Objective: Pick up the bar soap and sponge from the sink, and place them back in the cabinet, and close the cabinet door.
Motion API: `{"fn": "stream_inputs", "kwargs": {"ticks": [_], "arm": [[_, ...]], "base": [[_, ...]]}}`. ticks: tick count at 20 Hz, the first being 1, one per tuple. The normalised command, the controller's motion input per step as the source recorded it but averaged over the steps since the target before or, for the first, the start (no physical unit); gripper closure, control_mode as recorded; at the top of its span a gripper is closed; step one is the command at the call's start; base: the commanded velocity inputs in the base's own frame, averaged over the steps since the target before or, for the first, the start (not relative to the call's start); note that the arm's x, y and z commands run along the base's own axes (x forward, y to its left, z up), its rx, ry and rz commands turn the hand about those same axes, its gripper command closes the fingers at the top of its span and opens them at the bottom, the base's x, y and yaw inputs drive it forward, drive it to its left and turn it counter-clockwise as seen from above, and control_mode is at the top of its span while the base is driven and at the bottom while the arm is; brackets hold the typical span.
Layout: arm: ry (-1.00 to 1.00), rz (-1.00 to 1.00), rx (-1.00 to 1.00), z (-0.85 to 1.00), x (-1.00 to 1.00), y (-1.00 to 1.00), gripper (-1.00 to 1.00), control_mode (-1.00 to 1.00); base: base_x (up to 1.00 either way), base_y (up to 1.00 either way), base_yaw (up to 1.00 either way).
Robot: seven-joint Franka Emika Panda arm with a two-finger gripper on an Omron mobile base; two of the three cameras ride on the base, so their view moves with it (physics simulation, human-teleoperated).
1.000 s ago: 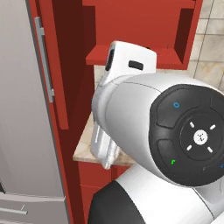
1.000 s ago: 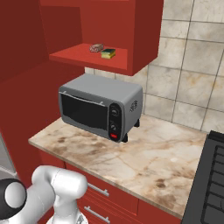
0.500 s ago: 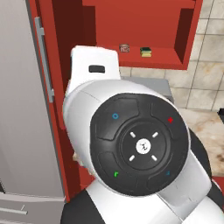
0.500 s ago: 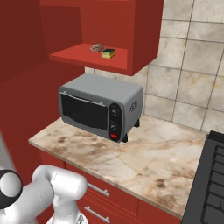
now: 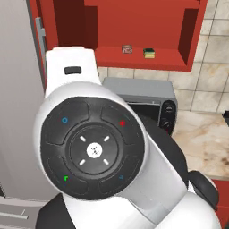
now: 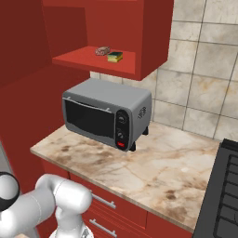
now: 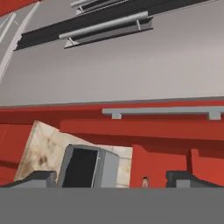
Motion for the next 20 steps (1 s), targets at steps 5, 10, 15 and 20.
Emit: {"fn": "stream_inputs", "kwargs": {"ticks": [5,10,15,20], "arm": [[-0.04,0.00,-0.07,0.00,0.21,0.11,-1.00,-1.00],[-0.05,0.00,-0.06,0.00,0.26,0.15,-1.00,-1.00],[-0.06,0.00,-0.04,-0.01,0.16,0.07,-1.00,-1.00],[-0.07,0.00,-0.04,-0.08,0.14,0.02,-1.00,-1.00]], "base": [[0.00,0.00,0.00],[0.00,0.00,0.00],[0.00,0.00,0.00],[0.00,0.00,0.00]]}}
